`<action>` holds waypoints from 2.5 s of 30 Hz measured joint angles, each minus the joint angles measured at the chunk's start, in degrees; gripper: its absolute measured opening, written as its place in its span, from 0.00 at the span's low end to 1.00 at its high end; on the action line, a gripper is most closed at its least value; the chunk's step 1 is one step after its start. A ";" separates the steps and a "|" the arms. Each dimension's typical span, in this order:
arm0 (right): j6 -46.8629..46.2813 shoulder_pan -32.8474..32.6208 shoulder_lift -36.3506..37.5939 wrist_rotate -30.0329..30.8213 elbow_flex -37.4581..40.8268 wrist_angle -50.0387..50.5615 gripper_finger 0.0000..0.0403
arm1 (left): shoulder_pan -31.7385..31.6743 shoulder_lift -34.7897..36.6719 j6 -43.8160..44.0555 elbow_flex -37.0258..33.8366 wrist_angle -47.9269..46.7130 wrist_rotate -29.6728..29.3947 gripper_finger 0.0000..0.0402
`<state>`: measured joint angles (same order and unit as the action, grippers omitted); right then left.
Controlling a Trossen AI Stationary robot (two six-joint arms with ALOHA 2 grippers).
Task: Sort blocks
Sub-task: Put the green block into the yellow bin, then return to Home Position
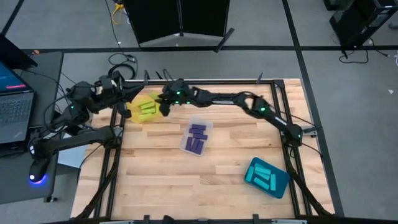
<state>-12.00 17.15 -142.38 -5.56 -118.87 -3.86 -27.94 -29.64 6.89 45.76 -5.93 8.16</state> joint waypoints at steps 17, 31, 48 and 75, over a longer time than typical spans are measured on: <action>-1.20 -0.86 -11.26 -2.74 -15.52 1.61 0.78 | 0.00 1.42 -3.00 -0.51 -2.76 -0.55 0.01; 8.33 -3.54 -0.75 5.61 -5.52 -6.56 0.74 | 0.00 17.92 -0.57 -20.69 2.87 -2.05 0.01; 13.58 -4.68 52.55 9.59 74.41 -40.55 0.30 | 0.00 16.39 -3.79 -36.87 14.30 -3.33 0.01; 8.58 -12.88 96.32 14.69 118.57 -41.70 0.02 | 1.51 18.22 -8.26 -42.34 13.00 -1.08 0.01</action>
<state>-3.42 4.27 -46.07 9.13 -0.30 -45.56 -26.44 -11.41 -1.37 3.42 7.07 7.08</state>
